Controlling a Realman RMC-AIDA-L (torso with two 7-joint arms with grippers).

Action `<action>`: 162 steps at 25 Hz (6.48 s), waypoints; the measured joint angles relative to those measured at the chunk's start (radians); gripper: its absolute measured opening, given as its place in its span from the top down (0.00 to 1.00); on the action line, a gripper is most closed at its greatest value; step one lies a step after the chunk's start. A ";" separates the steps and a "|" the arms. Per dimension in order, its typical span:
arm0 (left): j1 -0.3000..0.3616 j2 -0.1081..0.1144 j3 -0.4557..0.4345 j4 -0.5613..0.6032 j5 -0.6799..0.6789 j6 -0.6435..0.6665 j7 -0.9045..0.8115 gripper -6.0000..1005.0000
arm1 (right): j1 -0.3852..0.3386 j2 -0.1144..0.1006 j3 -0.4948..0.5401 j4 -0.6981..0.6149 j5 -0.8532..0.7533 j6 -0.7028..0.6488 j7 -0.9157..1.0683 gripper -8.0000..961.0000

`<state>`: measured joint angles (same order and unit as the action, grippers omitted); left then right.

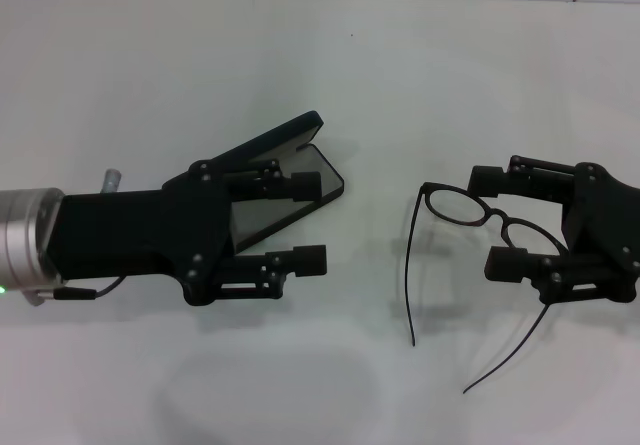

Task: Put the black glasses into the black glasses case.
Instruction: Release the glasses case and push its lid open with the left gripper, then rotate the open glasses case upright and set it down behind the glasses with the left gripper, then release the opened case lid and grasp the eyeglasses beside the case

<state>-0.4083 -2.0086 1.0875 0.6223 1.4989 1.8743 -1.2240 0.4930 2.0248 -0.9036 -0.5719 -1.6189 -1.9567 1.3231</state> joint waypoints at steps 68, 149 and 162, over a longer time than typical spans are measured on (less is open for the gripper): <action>-0.206 -0.082 0.403 0.689 1.178 -0.547 -1.214 0.51 | -0.222 -0.019 0.385 0.098 0.153 0.070 -0.257 0.11; 0.182 -0.081 0.402 0.826 -0.063 -0.613 -0.447 0.63 | -0.030 -0.021 0.046 -0.626 -0.431 0.199 0.684 0.22; 0.187 -0.081 0.205 0.293 -0.308 -0.213 -0.109 0.63 | 0.376 -0.006 -0.086 -0.461 -0.944 0.215 0.991 0.27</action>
<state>-0.2216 -2.0895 1.2924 0.9154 1.1905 1.6616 -1.3330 0.8687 2.0193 -0.9895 -1.0325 -2.5629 -1.7416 2.3143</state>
